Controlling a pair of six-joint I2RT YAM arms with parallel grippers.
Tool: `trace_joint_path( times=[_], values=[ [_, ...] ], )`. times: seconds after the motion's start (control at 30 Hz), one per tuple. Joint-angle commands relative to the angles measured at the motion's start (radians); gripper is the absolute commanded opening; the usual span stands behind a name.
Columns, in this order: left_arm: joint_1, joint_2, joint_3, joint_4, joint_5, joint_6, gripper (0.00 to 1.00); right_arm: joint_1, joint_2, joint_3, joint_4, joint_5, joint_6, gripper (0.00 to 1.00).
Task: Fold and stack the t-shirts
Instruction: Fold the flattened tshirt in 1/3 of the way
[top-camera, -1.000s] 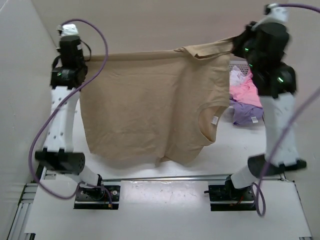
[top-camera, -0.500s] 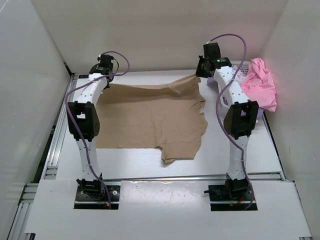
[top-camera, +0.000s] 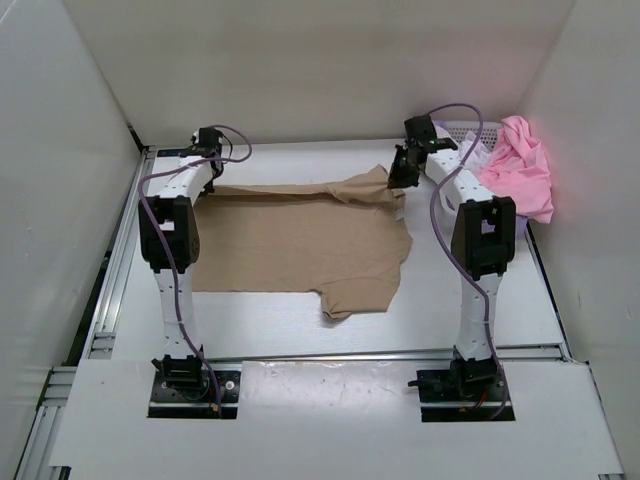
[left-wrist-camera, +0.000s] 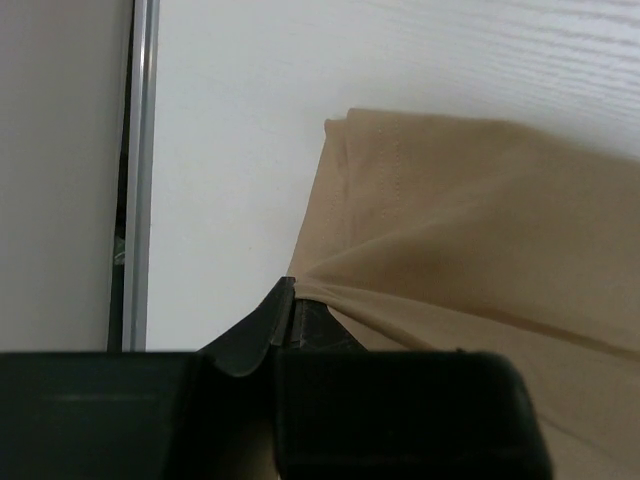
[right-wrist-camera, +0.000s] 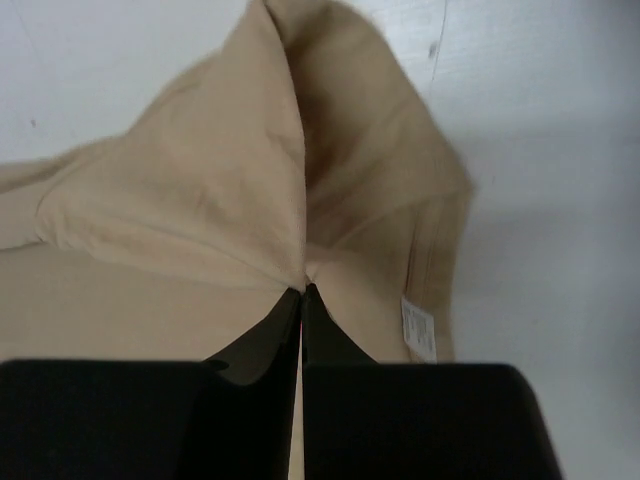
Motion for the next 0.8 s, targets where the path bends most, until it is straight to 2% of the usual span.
trace_joint_path(
  times=[0.0, 0.13, 0.27, 0.43, 0.6, 0.67, 0.7, 0.77],
  values=[
    [0.021, -0.056, -0.026, 0.035, -0.039, -0.001, 0.1, -0.036, -0.106, -0.053, 0.002, -0.154, 0.059, 0.0],
    [0.012, -0.045, -0.046, 0.035, -0.039, -0.001, 0.1, -0.073, -0.139, -0.108, -0.007, -0.289, 0.146, 0.0],
    [0.003, -0.057, -0.078, 0.046, -0.03, -0.001, 0.13, -0.073, -0.159, -0.13, -0.007, -0.325, 0.159, 0.0],
    [-0.008, -0.126, -0.276, 0.046, -0.01, -0.001, 0.31, -0.083, -0.146, -0.13, -0.007, -0.378, 0.188, 0.0],
    [0.035, -0.276, -0.41, 0.011, 0.064, -0.001, 0.64, -0.054, -0.126, -0.119, -0.007, -0.375, 0.197, 0.0],
    [0.067, -0.302, -0.381, -0.052, 0.159, -0.001, 0.66, -0.041, -0.126, -0.119, -0.007, -0.366, 0.185, 0.0],
    [0.081, -0.303, -0.355, -0.133, 0.199, -0.001, 0.66, -0.041, -0.126, -0.119, -0.007, -0.366, 0.174, 0.0],
    [0.127, -0.29, -0.252, -0.206, 0.318, -0.001, 0.63, -0.032, -0.115, -0.11, -0.007, -0.354, 0.164, 0.0]
  ],
)
